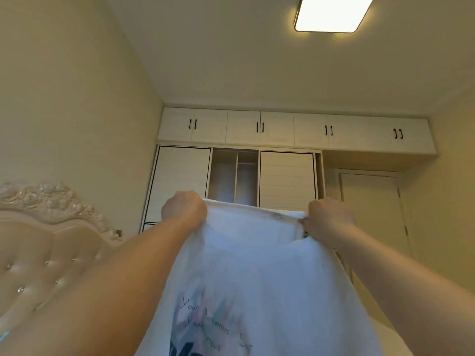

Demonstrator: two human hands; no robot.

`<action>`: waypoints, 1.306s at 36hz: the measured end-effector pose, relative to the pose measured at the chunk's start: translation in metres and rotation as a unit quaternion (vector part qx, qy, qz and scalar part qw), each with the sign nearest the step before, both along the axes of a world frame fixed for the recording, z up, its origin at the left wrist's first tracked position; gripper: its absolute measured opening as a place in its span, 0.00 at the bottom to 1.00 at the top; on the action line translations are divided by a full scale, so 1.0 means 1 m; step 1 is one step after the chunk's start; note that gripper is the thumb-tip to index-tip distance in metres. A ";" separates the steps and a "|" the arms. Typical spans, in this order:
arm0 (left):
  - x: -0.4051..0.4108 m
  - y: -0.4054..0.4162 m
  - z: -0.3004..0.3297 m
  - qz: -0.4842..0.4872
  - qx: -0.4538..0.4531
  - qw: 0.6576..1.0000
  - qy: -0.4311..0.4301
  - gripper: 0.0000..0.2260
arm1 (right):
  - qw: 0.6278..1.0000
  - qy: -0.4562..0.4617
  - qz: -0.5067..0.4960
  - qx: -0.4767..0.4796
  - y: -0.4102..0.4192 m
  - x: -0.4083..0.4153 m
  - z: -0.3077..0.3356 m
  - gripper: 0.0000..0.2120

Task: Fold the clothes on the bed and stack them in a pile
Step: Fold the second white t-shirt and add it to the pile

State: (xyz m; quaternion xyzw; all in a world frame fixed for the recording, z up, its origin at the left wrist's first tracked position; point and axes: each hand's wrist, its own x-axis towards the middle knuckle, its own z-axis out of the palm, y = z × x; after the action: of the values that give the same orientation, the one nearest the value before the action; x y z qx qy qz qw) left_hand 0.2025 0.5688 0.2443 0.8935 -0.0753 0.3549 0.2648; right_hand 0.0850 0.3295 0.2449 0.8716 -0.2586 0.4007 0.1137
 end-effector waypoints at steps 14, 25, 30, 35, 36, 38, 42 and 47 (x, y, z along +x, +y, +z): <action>-0.022 -0.002 -0.012 -0.374 -0.141 0.852 0.338 0.07 | 0.929 0.008 0.208 0.306 0.040 0.029 0.005 0.19; -0.017 -0.001 -0.013 -0.078 0.071 0.979 0.174 0.18 | 0.881 0.063 0.384 0.271 0.034 0.007 -0.016 0.14; 0.000 0.020 -0.020 -0.084 -0.024 0.974 0.208 0.12 | 0.925 0.264 0.243 0.127 0.025 -0.006 -0.020 0.12; 0.003 0.024 -0.021 -0.049 -0.003 0.973 0.224 0.14 | 0.937 0.336 0.089 0.021 0.019 -0.003 -0.032 0.17; 0.002 0.027 -0.021 -0.044 -0.004 0.972 0.231 0.14 | 0.938 0.338 0.075 0.024 0.018 -0.003 -0.031 0.16; 0.000 0.031 -0.023 -0.044 -0.002 0.967 0.249 0.14 | 0.947 0.313 0.060 0.044 0.012 -0.004 -0.026 0.16; 0.000 0.030 -0.023 -0.059 -0.038 0.966 0.249 0.12 | 0.971 0.109 0.143 0.159 -0.004 0.000 -0.014 0.14; 0.006 0.028 -0.017 -0.033 -0.029 0.998 0.038 0.13 | 0.841 -0.188 0.290 0.416 -0.009 0.004 -0.014 0.14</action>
State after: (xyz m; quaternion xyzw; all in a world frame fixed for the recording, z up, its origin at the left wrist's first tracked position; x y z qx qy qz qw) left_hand 0.2087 0.5970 0.2274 0.8953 -0.0849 0.3139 0.3045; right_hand 0.0894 0.3205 0.2305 0.7801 -0.1527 0.4261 -0.4319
